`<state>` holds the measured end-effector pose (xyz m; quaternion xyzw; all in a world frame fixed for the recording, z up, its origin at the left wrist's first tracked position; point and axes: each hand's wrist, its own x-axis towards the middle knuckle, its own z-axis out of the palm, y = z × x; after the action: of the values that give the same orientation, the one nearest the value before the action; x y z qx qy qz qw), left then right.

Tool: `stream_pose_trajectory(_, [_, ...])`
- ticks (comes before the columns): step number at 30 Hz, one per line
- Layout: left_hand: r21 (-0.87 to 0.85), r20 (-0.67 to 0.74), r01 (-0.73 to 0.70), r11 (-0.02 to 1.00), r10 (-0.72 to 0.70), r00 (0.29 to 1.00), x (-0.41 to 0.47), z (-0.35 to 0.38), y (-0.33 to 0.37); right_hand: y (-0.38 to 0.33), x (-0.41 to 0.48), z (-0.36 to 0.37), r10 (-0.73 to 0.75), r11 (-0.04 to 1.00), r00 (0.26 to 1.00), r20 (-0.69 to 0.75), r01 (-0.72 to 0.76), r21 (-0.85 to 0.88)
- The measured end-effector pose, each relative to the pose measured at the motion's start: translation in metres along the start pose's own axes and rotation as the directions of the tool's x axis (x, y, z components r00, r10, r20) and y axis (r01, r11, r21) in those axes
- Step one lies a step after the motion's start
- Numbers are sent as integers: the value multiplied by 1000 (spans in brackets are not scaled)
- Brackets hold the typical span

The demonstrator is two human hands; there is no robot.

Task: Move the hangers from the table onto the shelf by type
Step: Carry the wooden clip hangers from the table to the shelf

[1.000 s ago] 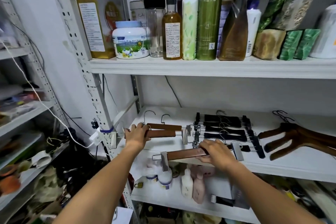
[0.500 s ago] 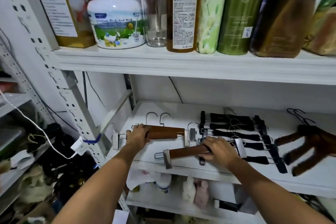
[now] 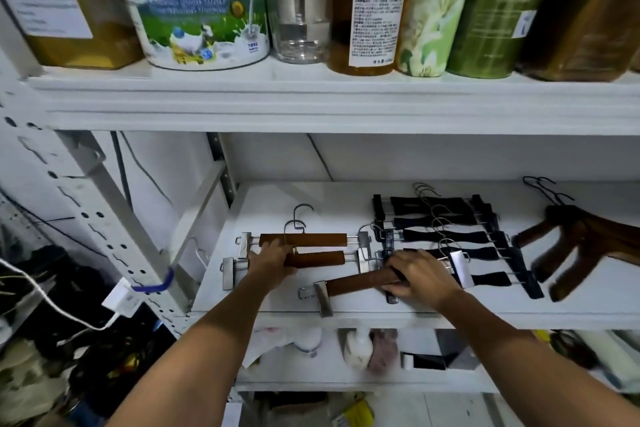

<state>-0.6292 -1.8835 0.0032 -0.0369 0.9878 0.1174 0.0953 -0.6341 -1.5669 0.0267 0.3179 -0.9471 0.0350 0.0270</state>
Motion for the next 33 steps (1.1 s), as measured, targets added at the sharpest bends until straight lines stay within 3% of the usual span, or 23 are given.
stream_pose_trajectory(7, [-23, -12, -44, 999, 43, 999, 9, 0, -7, -19, 4, 5, 28, 1000, 996, 80, -27, -13])
stream_pose_trajectory(15, [-40, -38, -110, 993, 108, 993, 14, 0, -6, -36, 6, 2, 42, 999, 996, 75, -42, -6])
stream_pose_trajectory(26, [-53, -261, -194, 980, 174, 949, 12, -31, -46, -78, 45, 7, 63, 995, 995, 74, -68, 71])
stream_pose_trajectory(33, [-50, -187, -213, 976, 200, 962, -2, -23, -70, -125, 72, 35, 60, 983, 996, 72, -71, 170])
